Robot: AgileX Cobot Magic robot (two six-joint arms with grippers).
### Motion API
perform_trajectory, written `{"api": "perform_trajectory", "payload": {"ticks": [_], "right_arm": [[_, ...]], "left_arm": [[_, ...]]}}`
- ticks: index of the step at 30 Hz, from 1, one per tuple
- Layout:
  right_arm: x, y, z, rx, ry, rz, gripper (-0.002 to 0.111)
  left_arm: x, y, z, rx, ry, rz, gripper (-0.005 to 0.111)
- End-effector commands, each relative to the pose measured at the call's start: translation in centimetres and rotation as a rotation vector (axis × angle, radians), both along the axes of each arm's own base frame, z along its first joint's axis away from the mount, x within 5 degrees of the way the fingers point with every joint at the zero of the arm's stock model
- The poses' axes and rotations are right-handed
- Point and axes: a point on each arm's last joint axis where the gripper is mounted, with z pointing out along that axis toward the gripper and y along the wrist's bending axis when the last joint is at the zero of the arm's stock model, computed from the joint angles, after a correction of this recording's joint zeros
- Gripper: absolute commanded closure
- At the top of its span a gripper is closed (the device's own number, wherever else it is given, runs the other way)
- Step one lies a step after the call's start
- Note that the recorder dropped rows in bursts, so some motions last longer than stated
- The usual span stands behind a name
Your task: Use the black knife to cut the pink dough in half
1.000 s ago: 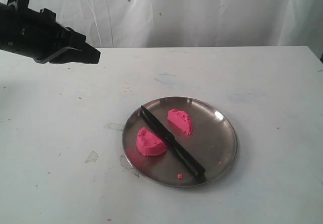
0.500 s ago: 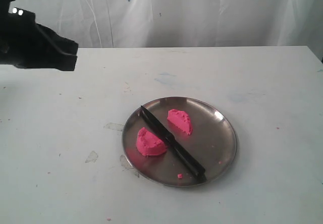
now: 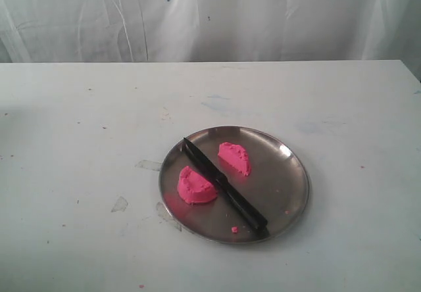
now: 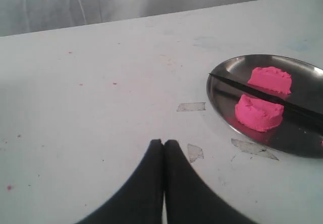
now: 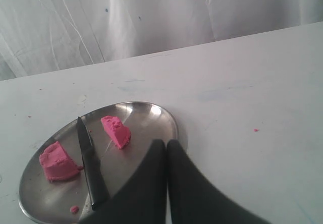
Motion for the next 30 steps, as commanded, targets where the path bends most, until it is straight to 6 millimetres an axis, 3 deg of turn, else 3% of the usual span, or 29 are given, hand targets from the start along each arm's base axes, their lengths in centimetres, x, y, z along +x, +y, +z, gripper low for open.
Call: {"api": "perform_trajectory", "payload": {"ticks": [1,9,13,30], "right_arm": [[0.0,0.0,-0.1,0.005,-0.001,-0.006,0.108],[0.0,0.0,-0.1,0.005,-0.001,-0.006,0.108],[0.0,0.0,-0.1,0.005,-0.001,-0.006,0.108],[0.0,0.0,-0.1,0.005,-0.001,-0.006,0.108]], "left_arm": [[-1.1,0.5,-2.3,-0.050,-0.009,0.045,0.107],[-2.0,0.6,-4.5,-0.101,0.011,0.059,0.107],[-2.0,0.9,-4.6,-0.001,-0.002,0.064,0.107],[-2.0,0.9,-4.6,-0.001,-0.002,0.064,0.107]]}}
